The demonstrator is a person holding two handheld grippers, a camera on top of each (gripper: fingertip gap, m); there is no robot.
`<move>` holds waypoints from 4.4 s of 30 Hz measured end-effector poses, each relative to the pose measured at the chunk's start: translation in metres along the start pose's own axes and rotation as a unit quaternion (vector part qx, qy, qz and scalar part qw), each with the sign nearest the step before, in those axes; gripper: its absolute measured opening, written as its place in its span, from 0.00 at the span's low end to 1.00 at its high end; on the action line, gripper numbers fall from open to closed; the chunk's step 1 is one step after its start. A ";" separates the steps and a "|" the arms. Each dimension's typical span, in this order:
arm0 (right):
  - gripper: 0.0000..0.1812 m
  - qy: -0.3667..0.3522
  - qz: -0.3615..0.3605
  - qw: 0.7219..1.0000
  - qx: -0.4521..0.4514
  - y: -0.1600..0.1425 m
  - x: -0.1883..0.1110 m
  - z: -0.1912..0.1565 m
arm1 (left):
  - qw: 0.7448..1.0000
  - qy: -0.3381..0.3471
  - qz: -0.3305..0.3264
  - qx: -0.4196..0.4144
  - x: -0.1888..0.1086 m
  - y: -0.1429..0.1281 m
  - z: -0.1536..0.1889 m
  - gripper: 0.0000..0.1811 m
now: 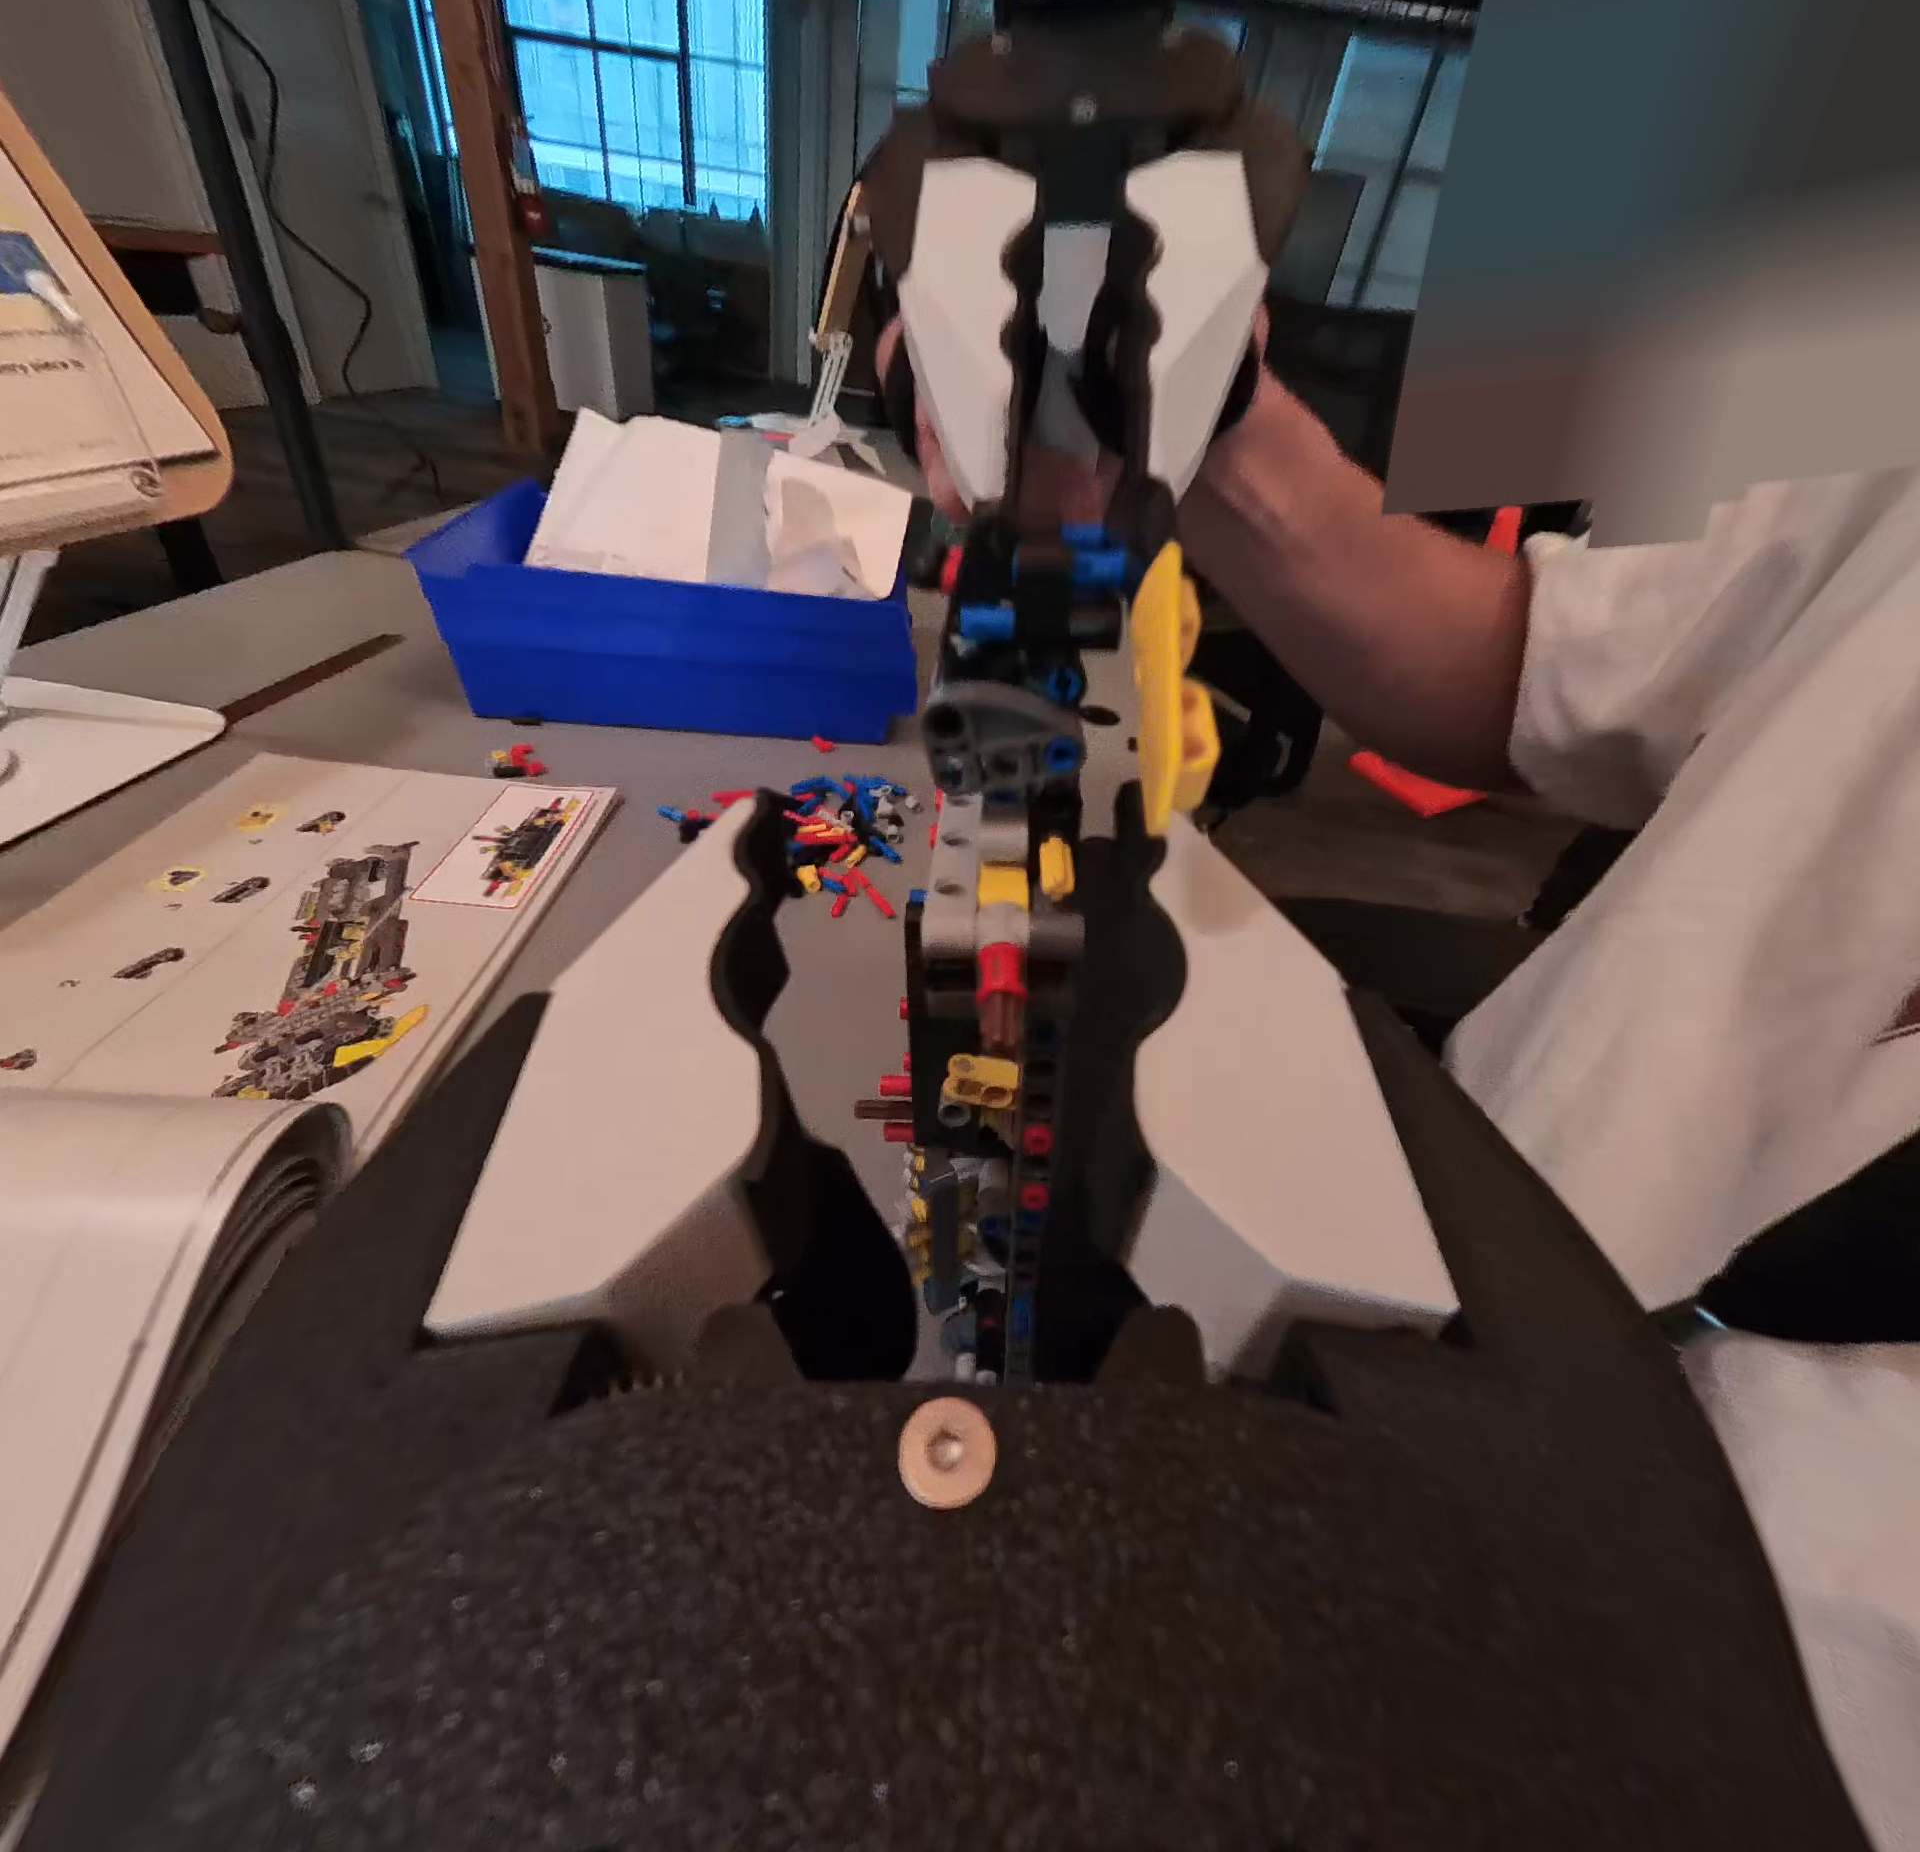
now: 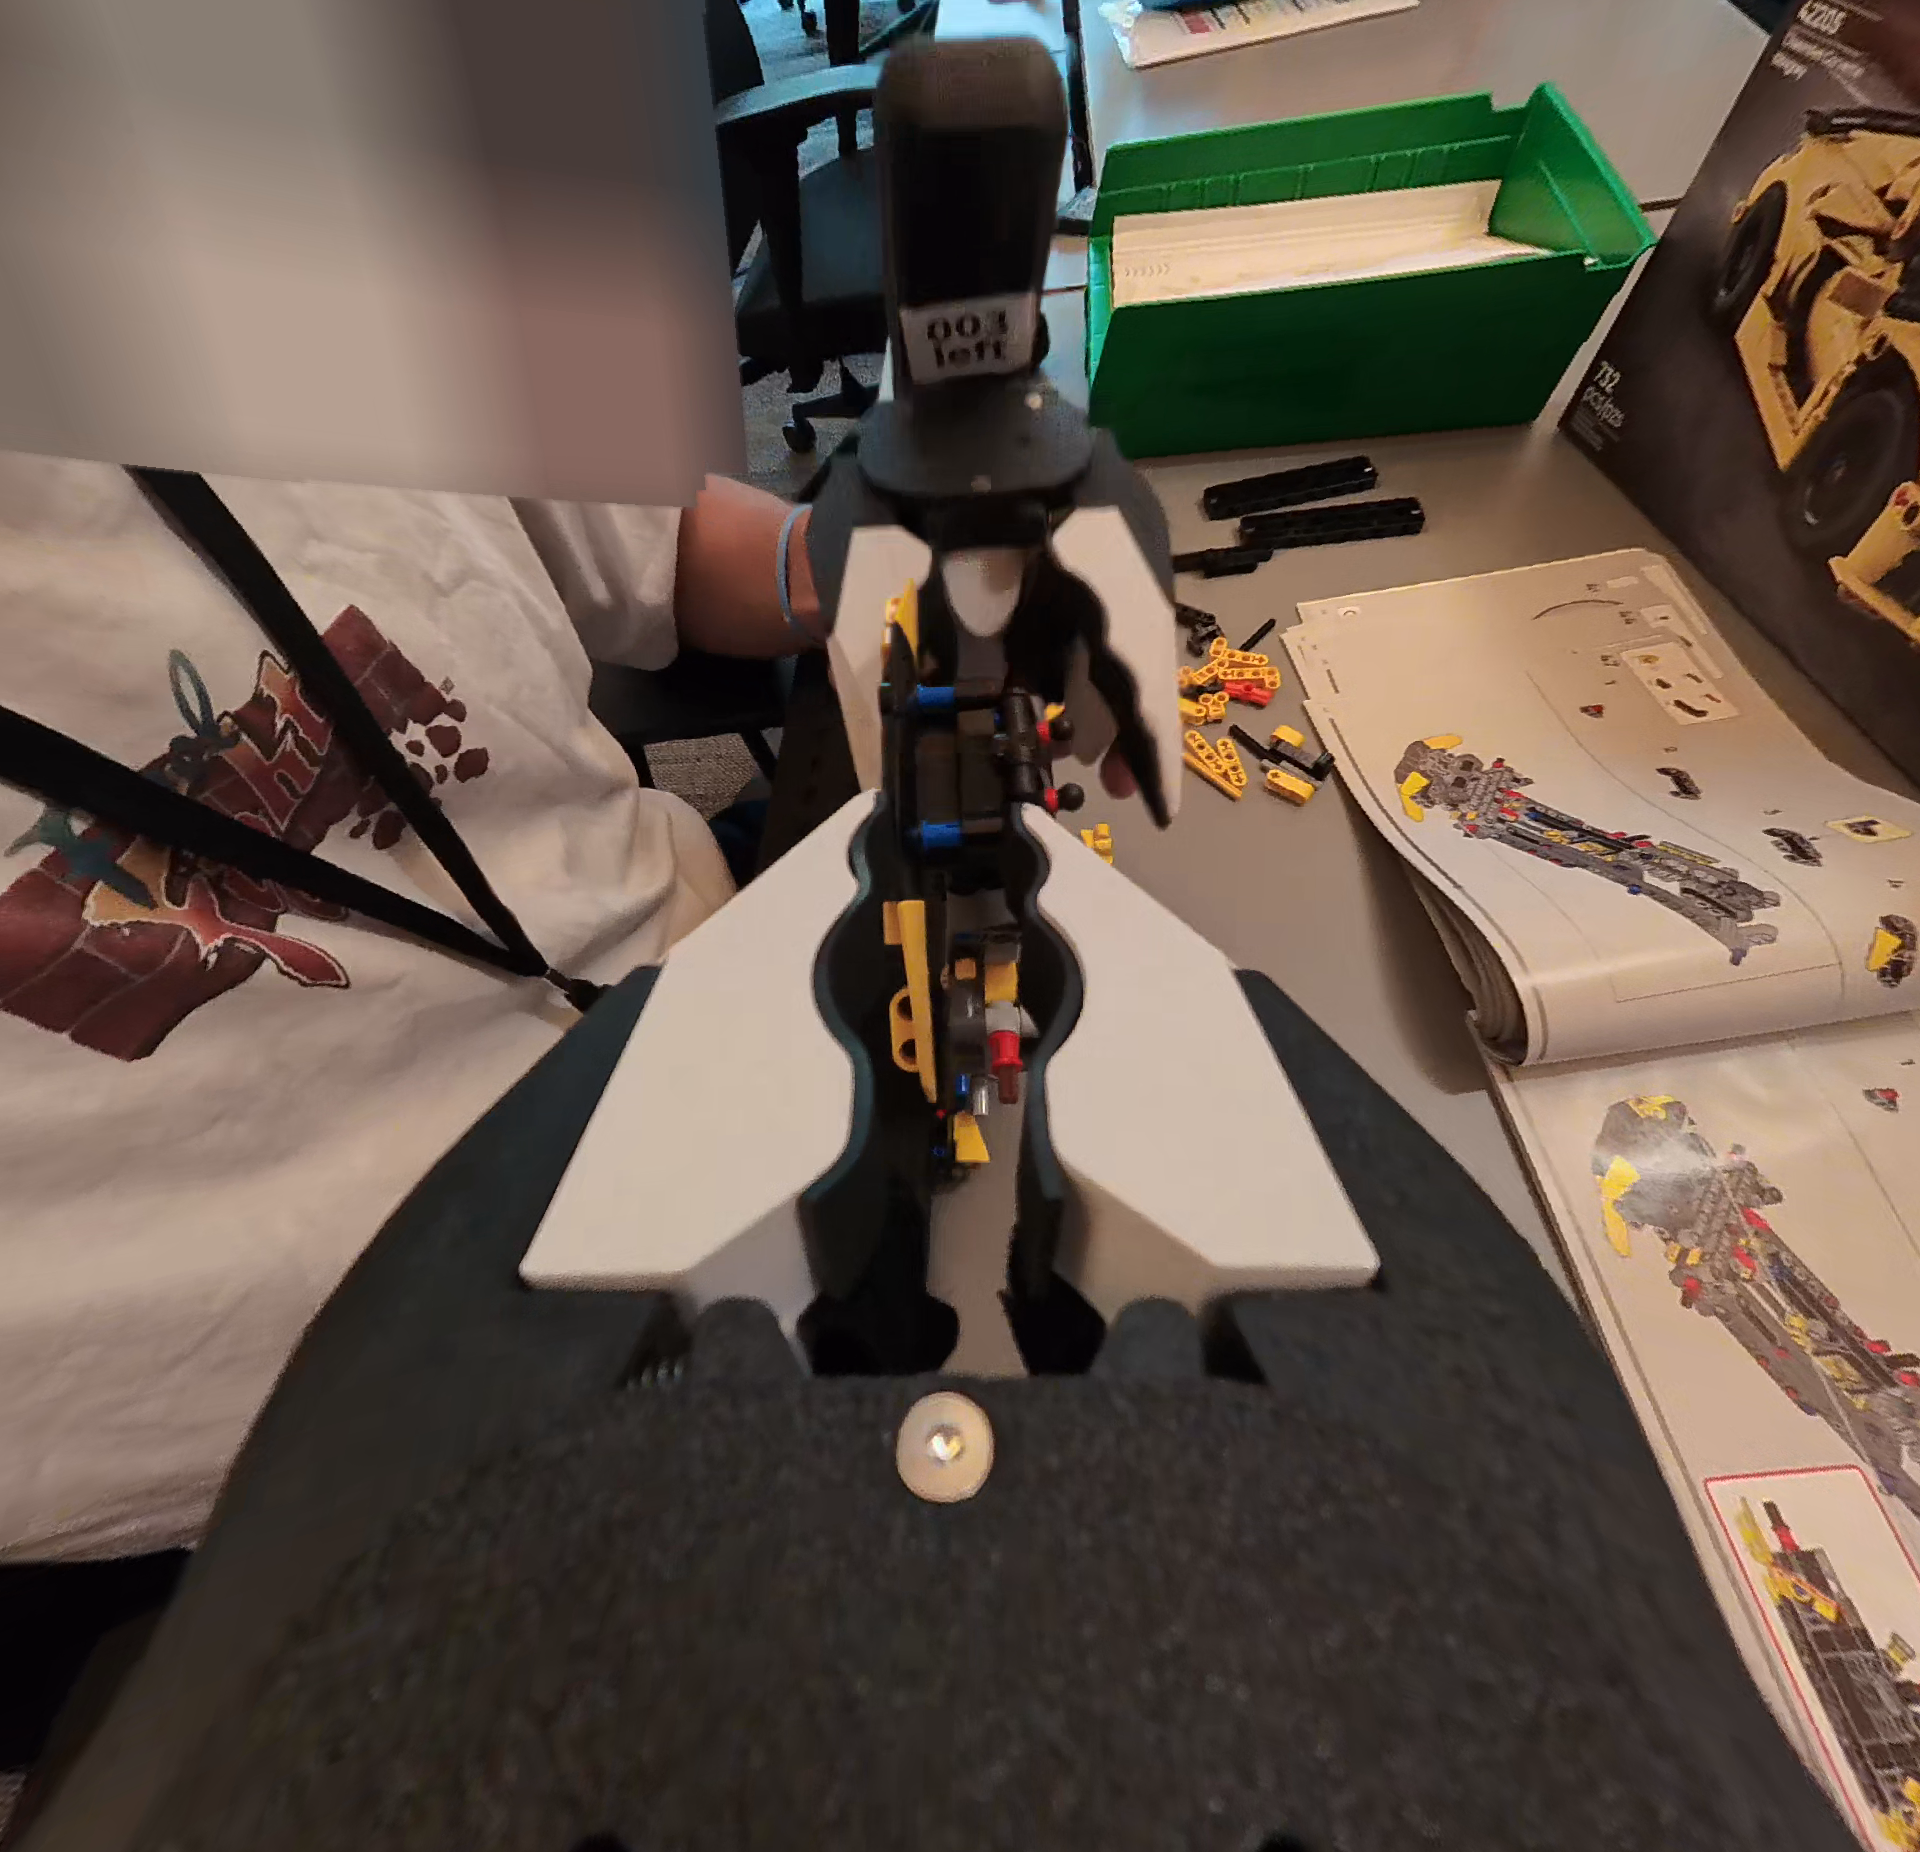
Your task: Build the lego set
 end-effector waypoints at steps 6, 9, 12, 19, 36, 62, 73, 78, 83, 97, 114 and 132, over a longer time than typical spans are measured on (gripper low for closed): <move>0.10 -0.039 -0.016 0.999 -0.022 -0.006 -0.014 0.006 | 0.999 0.022 0.018 0.027 0.020 -0.001 0.004 0.15; 0.15 -0.084 -0.079 0.990 -0.085 -0.005 -0.022 0.009 | 0.999 0.034 0.015 0.040 0.024 0.000 0.005 0.15; 0.20 -0.077 -0.144 0.979 -0.124 0.006 -0.014 -0.001 | 0.998 0.047 0.005 0.045 0.027 0.000 0.006 0.15; 0.15 -0.003 -0.274 0.954 -0.124 0.001 0.006 -0.008 | 0.996 0.063 -0.009 0.070 0.031 0.000 0.014 0.15; 0.13 0.019 -0.303 0.937 -0.174 0.001 0.009 -0.011 | 0.994 0.068 0.020 0.082 0.028 0.001 0.018 0.14; 0.12 -0.070 -0.359 0.909 -0.198 0.006 0.004 -0.007 | 0.994 0.077 0.033 0.066 0.025 0.002 0.011 0.15; 0.12 -0.054 -0.344 0.920 -0.180 0.005 0.005 -0.007 | 0.994 0.078 0.034 0.072 0.024 0.002 0.013 0.14; 0.12 -0.062 -0.349 0.914 -0.198 0.005 0.005 -0.008 | 0.994 0.078 0.036 0.073 0.025 0.003 0.014 0.14; 0.09 -0.080 -0.349 0.906 -0.228 0.005 0.004 -0.007 | 0.992 0.084 0.035 0.084 0.026 0.004 0.016 0.14; 0.14 -0.088 -0.237 0.959 -0.131 0.013 -0.011 -0.006 | 0.995 0.041 0.054 0.068 0.016 0.003 0.013 0.14; 0.14 -0.053 -0.199 0.977 -0.062 -0.011 -0.011 -0.015 | 0.995 0.026 0.048 0.088 0.017 0.001 0.021 0.15; 0.13 -0.069 -0.233 0.958 -0.148 -0.011 -0.010 -0.011 | 0.994 0.016 0.048 0.092 0.017 0.001 0.024 0.15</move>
Point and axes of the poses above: each gripper's, where its closed fingertips meet, x out along the fingers, y out of its top, z = x × y across the jaws, the point moved 1 cm from there along -x, back along the fingers, and after that the axes turned 7 degrees about -x, right-handed, at the moved point
